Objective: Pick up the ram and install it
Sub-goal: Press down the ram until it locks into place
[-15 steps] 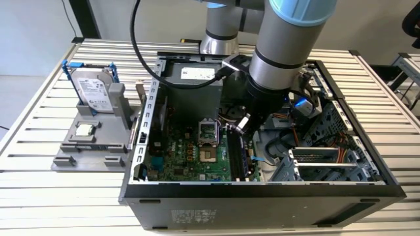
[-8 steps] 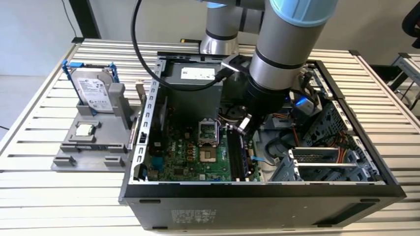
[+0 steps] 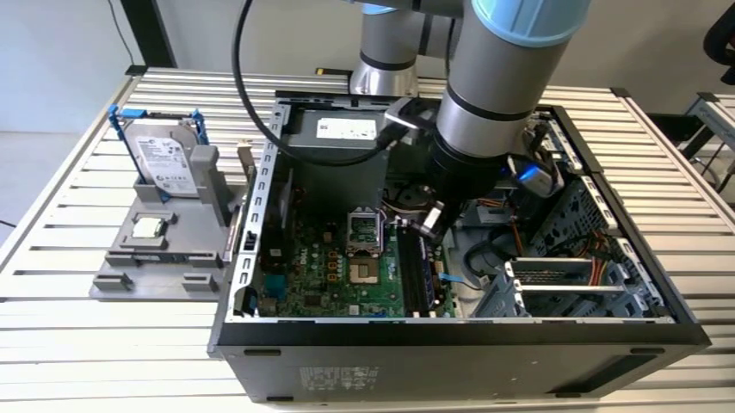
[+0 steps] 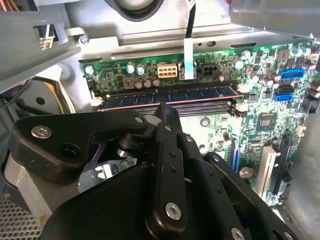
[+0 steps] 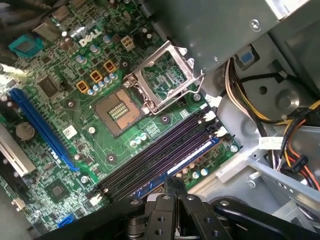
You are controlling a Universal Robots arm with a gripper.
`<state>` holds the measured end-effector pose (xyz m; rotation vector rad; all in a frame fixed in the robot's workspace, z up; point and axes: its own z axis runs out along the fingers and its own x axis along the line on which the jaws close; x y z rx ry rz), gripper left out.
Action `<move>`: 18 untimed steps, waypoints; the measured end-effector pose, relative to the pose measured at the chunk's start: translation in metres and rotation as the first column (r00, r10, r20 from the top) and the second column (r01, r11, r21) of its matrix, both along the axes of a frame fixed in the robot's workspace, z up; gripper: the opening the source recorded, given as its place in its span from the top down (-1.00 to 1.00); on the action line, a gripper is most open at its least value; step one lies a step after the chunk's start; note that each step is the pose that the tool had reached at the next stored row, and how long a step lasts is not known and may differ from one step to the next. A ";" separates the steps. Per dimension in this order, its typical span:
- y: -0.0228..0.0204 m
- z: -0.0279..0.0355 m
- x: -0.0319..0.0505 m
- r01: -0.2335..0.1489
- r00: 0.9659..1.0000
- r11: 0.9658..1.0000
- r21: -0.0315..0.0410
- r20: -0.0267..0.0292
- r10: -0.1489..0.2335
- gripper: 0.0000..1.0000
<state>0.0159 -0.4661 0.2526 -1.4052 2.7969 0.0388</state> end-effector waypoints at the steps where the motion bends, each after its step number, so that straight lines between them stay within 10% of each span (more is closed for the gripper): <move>1: 0.0000 0.0000 0.0000 -0.015 1.000 1.000 0.000 0.000 0.015 1.00; 8: 0.0000 0.0000 0.0000 -0.120 0.993 0.993 0.000 0.001 0.120 1.00; 18: 0.0000 0.0000 0.0000 -0.236 0.972 0.972 0.000 0.001 0.236 1.00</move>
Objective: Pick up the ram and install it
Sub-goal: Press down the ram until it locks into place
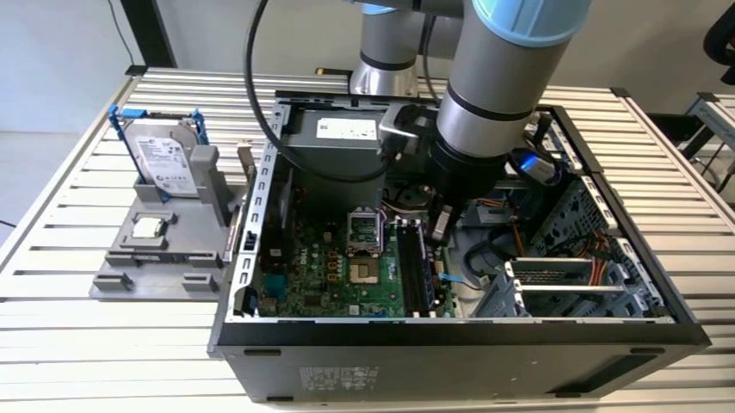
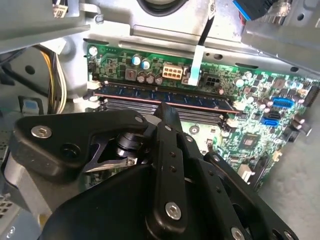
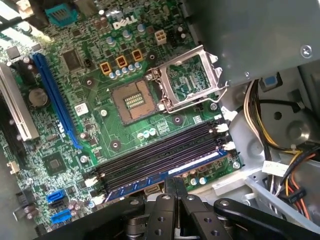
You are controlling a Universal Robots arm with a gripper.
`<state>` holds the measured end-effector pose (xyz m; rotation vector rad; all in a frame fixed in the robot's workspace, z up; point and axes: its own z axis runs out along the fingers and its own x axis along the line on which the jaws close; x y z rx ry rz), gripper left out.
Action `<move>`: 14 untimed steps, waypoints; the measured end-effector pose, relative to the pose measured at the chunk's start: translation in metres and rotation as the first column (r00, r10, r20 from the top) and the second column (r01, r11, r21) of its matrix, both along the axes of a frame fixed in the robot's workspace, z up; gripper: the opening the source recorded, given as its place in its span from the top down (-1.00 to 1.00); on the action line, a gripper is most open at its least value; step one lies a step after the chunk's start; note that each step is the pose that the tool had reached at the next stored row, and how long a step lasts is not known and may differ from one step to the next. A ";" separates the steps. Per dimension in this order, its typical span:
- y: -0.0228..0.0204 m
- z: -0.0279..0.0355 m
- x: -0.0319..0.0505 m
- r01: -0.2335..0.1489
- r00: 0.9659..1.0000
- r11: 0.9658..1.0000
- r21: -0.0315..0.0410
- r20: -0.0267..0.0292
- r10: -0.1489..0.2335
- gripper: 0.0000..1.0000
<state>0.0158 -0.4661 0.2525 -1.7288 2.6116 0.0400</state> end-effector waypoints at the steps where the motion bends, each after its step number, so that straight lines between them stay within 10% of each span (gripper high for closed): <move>1: 0.0000 0.0000 0.0000 -0.008 1.000 1.000 0.000 0.000 0.008 1.00; 14: 0.0000 0.0000 0.0000 -0.070 0.998 0.998 0.000 0.001 0.070 1.00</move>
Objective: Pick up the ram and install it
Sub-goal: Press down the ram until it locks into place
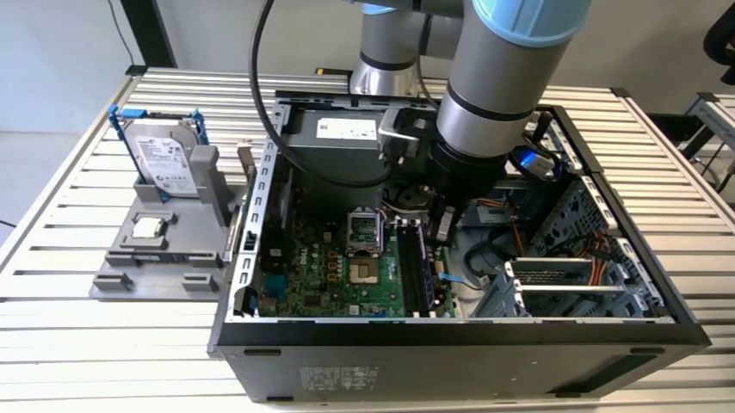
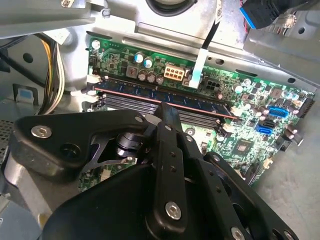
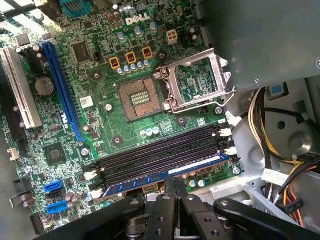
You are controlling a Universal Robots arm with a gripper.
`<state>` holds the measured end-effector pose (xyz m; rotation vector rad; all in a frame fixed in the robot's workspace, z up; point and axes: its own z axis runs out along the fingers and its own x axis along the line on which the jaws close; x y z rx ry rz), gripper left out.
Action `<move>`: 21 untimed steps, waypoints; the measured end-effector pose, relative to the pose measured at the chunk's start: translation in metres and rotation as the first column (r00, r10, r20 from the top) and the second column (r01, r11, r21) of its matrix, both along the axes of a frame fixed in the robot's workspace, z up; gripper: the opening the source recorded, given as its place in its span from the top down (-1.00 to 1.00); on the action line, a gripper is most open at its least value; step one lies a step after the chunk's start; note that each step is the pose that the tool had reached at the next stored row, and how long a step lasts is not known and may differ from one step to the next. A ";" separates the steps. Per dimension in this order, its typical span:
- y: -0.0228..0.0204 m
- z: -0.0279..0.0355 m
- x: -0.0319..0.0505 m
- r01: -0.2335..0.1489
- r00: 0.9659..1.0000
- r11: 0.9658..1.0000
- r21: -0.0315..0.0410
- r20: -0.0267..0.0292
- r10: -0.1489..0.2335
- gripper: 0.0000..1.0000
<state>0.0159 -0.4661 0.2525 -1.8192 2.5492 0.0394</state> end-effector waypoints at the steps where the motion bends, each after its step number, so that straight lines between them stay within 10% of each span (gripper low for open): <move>1: 0.0000 0.0000 0.0000 0.000 1.000 1.000 0.000 0.000 0.000 1.00; 21: 0.0003 -0.0051 0.0000 -0.108 0.994 0.994 -0.001 0.005 0.108 1.00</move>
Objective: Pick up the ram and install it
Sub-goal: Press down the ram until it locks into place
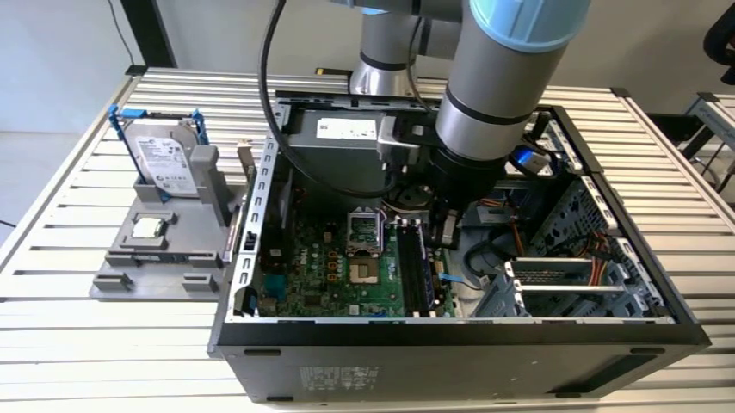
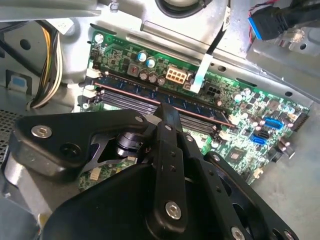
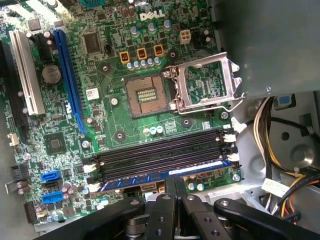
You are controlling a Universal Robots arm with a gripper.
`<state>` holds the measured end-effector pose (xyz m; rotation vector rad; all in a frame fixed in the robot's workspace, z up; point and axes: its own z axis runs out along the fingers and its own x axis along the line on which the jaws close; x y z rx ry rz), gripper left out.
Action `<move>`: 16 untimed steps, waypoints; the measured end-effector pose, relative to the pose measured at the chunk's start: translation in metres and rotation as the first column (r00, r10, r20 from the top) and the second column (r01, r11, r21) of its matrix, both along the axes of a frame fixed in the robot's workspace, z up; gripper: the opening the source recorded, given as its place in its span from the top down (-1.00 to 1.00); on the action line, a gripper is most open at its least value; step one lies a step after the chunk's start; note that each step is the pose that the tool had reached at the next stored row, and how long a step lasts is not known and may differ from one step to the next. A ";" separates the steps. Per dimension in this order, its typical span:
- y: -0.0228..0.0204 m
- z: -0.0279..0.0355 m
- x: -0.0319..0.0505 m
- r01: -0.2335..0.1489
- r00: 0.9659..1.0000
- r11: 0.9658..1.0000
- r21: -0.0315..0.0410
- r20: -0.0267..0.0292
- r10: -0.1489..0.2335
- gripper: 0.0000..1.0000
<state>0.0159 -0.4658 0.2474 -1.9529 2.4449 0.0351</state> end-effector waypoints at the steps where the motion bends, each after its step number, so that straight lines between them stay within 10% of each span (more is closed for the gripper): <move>1: 0.0001 -0.0015 0.0000 -0.009 1.000 1.000 0.000 0.002 0.009 1.00; 16: 0.0007 -0.0189 -0.0006 -0.104 0.995 0.995 0.000 0.006 0.104 1.00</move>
